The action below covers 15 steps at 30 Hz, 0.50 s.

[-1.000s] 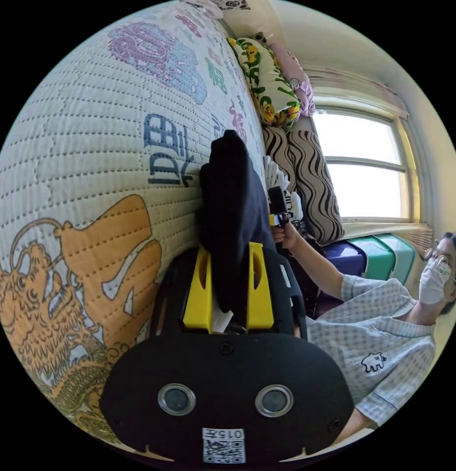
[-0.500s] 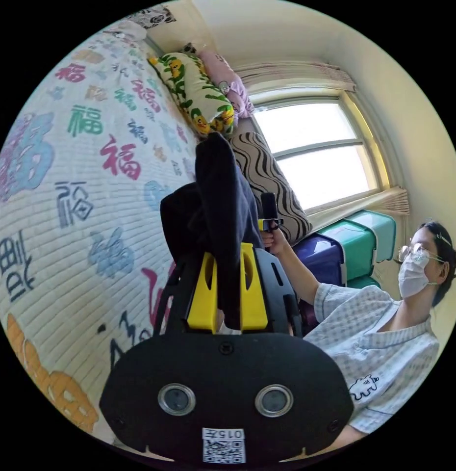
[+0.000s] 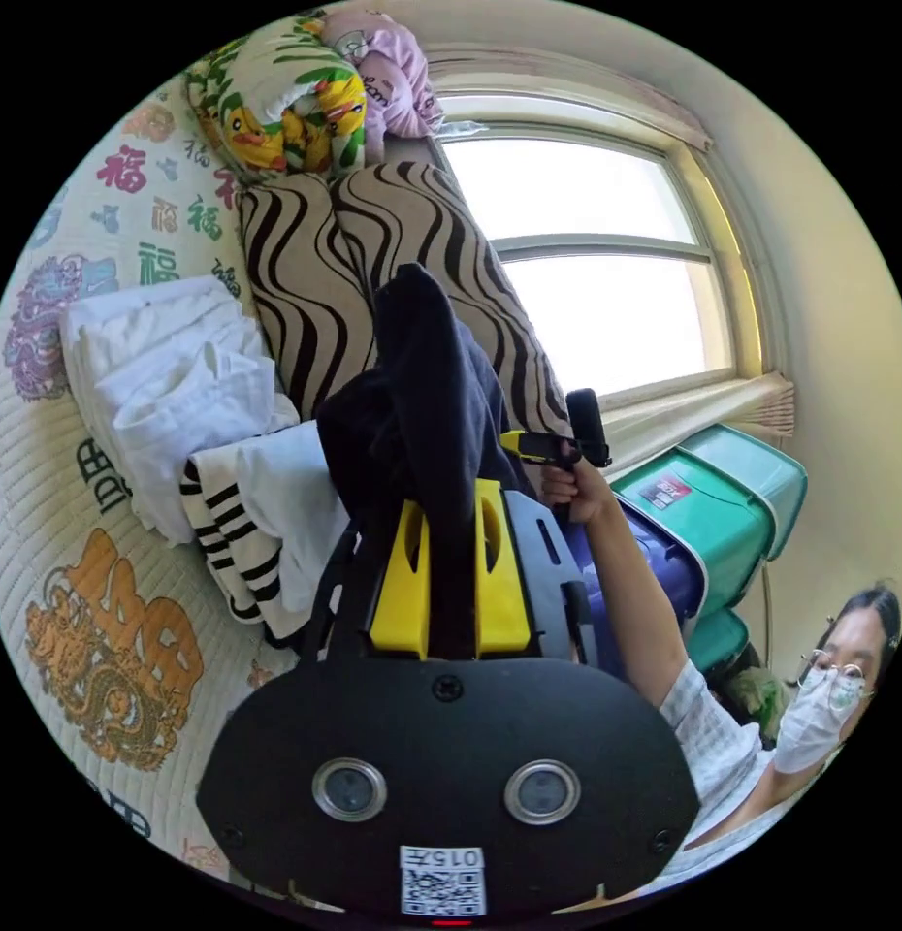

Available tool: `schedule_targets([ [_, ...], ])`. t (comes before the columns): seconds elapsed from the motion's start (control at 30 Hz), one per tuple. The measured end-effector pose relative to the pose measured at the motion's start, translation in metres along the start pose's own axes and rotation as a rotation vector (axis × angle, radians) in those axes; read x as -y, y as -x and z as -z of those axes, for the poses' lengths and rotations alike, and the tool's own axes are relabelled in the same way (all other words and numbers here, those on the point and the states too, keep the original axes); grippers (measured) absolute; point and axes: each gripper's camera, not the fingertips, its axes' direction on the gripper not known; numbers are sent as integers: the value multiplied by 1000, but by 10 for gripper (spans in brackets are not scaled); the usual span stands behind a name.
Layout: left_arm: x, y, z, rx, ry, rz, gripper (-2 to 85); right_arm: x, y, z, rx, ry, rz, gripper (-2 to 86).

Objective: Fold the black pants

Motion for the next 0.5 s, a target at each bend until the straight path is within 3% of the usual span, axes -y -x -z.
schedule_targets([
  [0.07,-1,18,-22,61,38,81,73,5,-8,-16,-91,55,-117,75],
  [0.13,-7,27,-38,162,86,103,77,13,4,-38,-381,194,-158,74],
  [0.23,-13,14,-41,196,68,57,80,19,37,-40,-665,290,-138,59],
  [0.5,-40,-36,38,149,-73,24,95,9,155,5,-748,227,-27,68],
])
